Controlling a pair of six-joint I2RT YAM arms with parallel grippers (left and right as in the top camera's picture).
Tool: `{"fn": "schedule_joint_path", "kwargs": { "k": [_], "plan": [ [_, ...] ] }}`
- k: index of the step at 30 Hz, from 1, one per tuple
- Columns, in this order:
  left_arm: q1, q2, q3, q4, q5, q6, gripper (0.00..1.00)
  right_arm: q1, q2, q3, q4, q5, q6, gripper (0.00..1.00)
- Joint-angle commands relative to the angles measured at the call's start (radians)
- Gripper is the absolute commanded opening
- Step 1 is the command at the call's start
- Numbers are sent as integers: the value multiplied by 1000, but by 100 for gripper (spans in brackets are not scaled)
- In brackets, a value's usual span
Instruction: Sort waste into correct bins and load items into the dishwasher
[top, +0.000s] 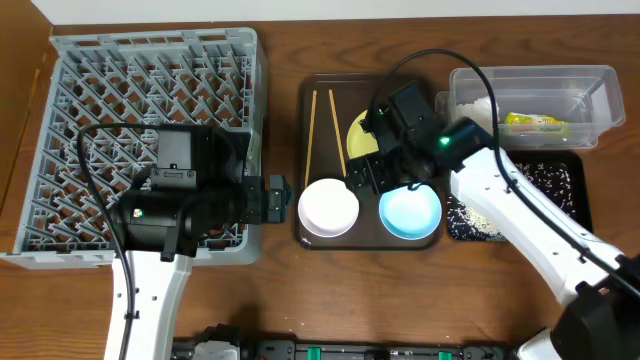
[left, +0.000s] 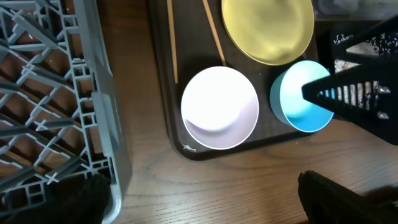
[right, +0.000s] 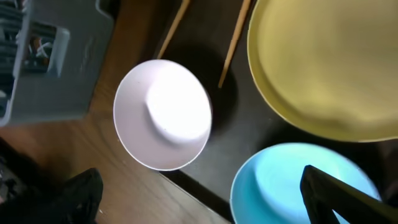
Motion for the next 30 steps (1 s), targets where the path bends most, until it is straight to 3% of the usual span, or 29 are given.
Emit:
{"fn": "schedule_joint_path", "kwargs": {
  "k": [1,5,11,17,30],
  "plan": [
    [-4,-5,12,-3,-13,9,98,-42,-130,19,0,0,-179,99],
    [-4,-5,12,-3,-13,9,98,-64,-285,-2,5,119,-372,99],
    [-4,-5,12,-3,-13,10,98,-72,-534,-206,154,335,-403,99],
    [-4,-5,12,-3,-13,10,98,-193,-875,-623,435,286,-399,99],
    [-4,-5,12,-3,-13,10,98,-369,-1476,-1220,654,219,-399,99]
  ]
}}
